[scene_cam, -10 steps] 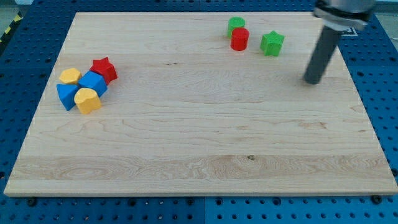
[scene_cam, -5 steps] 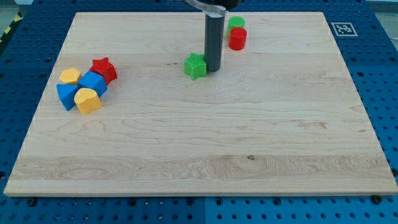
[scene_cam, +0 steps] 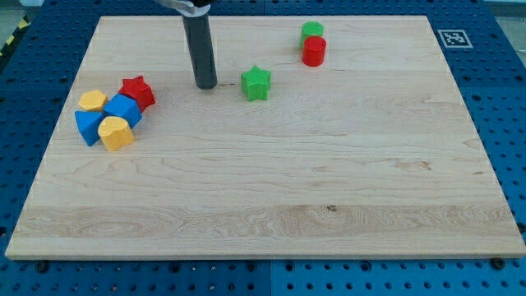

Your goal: Slide green star to the top left

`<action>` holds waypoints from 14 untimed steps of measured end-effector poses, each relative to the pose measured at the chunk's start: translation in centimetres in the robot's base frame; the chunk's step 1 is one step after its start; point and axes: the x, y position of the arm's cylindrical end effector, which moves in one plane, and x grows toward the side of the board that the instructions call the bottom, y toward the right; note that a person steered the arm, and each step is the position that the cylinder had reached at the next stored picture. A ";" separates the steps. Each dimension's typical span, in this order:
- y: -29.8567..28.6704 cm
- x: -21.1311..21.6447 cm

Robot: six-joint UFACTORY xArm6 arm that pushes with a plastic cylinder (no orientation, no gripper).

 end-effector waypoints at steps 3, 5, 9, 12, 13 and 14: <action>12.7 3.2; -0.3 -1.7; -3.0 -4.3; -12.0 -1.6; -9.7 -2.2; -8.6 -5.4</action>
